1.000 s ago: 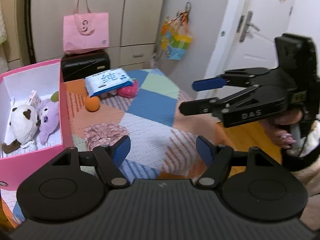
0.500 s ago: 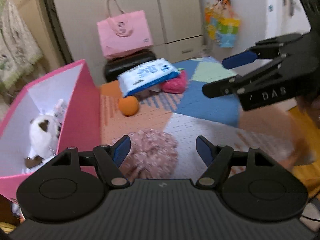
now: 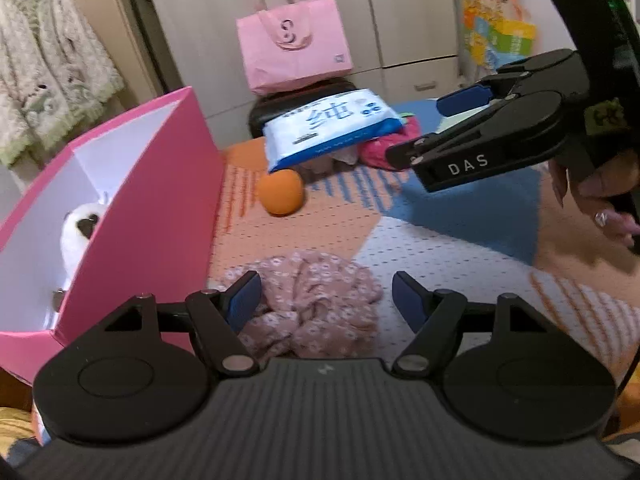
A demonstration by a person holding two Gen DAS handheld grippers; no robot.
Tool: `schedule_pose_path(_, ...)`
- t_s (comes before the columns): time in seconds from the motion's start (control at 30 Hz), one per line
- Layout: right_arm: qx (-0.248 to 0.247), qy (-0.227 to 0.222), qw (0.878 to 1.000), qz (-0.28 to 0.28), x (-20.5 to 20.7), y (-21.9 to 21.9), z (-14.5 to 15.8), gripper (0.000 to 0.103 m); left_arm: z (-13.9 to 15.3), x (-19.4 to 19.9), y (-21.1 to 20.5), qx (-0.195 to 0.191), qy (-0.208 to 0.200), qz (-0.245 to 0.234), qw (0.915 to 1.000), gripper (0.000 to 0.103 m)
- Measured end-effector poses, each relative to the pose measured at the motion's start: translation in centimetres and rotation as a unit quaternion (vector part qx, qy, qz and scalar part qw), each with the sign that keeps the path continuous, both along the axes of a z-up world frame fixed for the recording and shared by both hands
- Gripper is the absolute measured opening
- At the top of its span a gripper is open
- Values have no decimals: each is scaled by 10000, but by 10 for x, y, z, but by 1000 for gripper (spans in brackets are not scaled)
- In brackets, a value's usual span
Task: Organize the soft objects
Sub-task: 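Grasp the pink floral scrunchie with the left gripper while the right gripper grasps the pink strawberry plush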
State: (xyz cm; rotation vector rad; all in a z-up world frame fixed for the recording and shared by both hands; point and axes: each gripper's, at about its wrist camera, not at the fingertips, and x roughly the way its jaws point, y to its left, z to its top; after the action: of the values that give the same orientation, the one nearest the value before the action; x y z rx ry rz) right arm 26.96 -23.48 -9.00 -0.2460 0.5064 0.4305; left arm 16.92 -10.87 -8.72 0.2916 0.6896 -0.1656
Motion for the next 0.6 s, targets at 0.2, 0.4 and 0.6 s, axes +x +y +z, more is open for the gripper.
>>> schedule_pose_path(0.2,-57,109,9999,55,20,-2,-10,83,-12,13,4,-6,386,224,9990,72)
schedule_pose_path(0.4,-7,267,9995,159,35,2,-17,85,-15,19,14,-420,499,417,9970,76)
schedule_pose_path(0.6,12,311,9994,144,41,5,-22,85,-16,22,24,-815,621,397,9939,64)
